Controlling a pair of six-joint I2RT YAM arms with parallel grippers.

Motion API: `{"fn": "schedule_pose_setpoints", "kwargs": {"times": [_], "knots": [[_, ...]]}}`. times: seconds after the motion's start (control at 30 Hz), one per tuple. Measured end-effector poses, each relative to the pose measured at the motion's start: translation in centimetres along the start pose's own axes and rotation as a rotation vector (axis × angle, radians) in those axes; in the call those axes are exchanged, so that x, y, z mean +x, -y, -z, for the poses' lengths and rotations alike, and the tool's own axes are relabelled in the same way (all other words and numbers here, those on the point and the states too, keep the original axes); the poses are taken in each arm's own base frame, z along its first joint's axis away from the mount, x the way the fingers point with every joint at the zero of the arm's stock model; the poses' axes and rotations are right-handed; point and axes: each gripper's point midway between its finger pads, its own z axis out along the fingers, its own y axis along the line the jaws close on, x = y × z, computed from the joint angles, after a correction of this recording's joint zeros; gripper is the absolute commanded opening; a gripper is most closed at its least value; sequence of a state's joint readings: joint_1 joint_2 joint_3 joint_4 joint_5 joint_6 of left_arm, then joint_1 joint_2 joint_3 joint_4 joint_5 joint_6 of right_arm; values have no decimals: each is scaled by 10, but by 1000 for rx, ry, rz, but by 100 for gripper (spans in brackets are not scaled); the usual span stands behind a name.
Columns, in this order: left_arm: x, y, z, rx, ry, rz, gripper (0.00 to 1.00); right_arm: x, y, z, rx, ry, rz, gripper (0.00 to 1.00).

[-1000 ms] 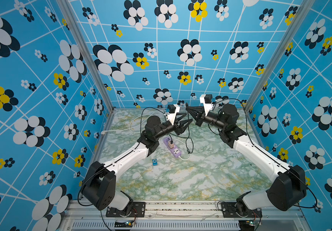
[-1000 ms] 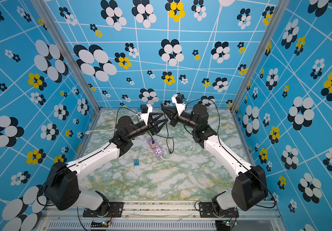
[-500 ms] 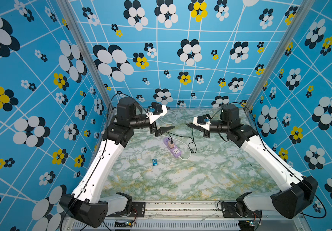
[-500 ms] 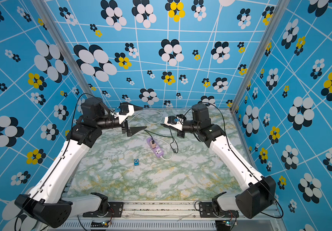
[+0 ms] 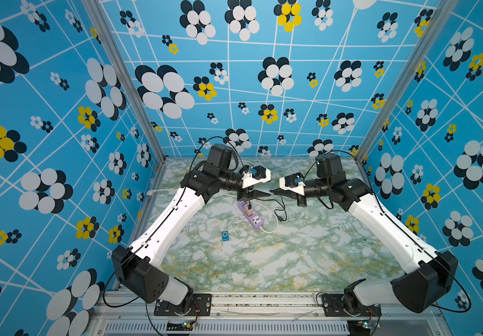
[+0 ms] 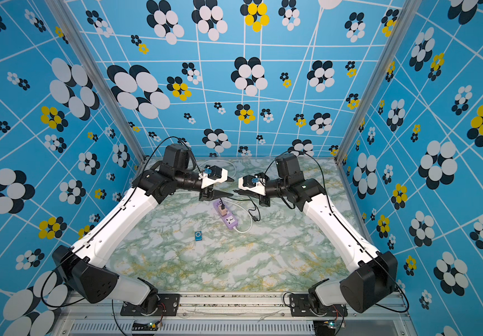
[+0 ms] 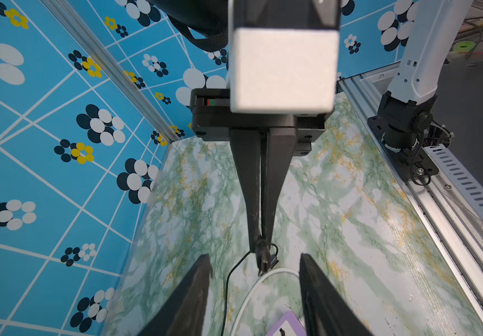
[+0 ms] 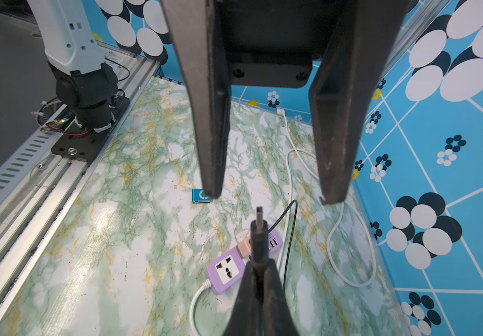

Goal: Charge mp3
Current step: Pick up the charging cable from the center of the board.

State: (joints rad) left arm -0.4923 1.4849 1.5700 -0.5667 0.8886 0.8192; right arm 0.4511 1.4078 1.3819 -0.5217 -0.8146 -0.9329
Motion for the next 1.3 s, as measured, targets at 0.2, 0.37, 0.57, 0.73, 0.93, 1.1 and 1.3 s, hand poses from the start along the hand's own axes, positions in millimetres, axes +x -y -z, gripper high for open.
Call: {"fn": "schedule_pose_setpoints", "kwargs": {"times": [0.2, 0.37, 0.57, 0.73, 0.93, 1.1, 1.3], "knots": [[-1, 7, 0, 32, 12, 13, 39, 1, -1, 0, -5, -3, -4, 0], [12, 16, -9, 80, -17, 44, 38, 0, -2, 0, -9, 2, -4, 0], [21, 18, -21, 104, -37, 63, 30, 0, -3, 0, -14, 0, -9, 0], [20, 16, -22, 100, -33, 64, 20, -1, -4, 1, -20, 3, -12, 0], [19, 16, -22, 104, -29, 69, 19, -1, -6, 1, -30, 6, -19, 0], [18, 17, -21, 107, -29, 77, 6, -2, -8, 1, -42, 8, -25, 0], [15, 11, -17, 112, -12, 193, 0, 0, 0, 2, 5, -10, -49, 36]]}}
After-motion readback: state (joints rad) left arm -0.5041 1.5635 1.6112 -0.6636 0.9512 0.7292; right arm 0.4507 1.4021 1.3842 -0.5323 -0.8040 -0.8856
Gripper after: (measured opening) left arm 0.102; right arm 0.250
